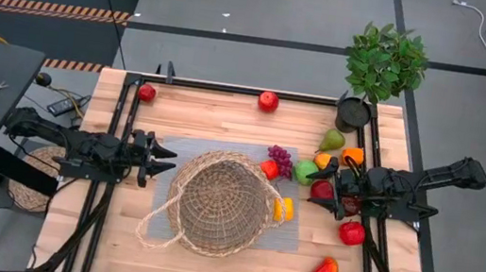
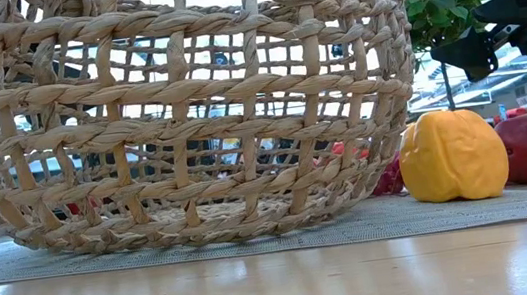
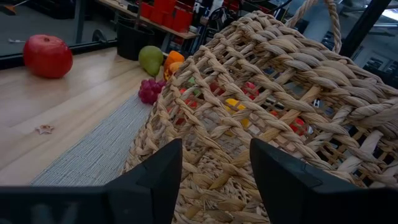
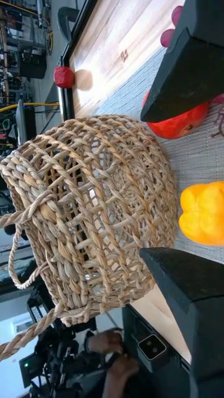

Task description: Build produce basket

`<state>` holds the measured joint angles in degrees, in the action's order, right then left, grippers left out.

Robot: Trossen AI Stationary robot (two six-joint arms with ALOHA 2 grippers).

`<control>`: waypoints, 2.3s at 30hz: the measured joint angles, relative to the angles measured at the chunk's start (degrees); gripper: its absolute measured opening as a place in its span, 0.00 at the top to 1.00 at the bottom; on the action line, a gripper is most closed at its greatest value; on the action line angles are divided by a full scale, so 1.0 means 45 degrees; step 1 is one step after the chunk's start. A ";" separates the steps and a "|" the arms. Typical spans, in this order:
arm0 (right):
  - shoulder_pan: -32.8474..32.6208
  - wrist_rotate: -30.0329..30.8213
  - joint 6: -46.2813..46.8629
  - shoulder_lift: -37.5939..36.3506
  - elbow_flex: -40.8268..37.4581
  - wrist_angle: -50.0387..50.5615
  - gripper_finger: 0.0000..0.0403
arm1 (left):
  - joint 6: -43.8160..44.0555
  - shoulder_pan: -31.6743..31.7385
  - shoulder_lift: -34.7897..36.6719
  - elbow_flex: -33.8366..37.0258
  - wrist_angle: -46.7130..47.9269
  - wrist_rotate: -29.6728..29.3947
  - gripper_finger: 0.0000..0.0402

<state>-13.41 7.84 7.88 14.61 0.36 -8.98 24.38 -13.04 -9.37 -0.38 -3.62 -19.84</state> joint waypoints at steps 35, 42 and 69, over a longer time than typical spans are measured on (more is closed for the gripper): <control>0.0010 0.1341 0.0247 -0.0002 0.0002 -0.3558 0.14 | 0.0010 0.0000 0.0005 -0.0005 0.0000 0.0000 0.52; 0.0334 0.3252 -0.1057 0.0015 0.0000 -0.6020 0.14 | 0.0001 -0.0003 0.0004 -0.0002 -0.0003 0.0000 0.51; 0.0223 0.5476 0.1195 0.0906 0.4801 0.1372 0.14 | 0.0009 0.0000 0.0004 -0.0005 -0.0005 0.0000 0.51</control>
<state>-12.40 32.48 13.26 18.69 21.97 -2.81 24.42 -13.04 -9.35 -0.40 -3.64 -19.84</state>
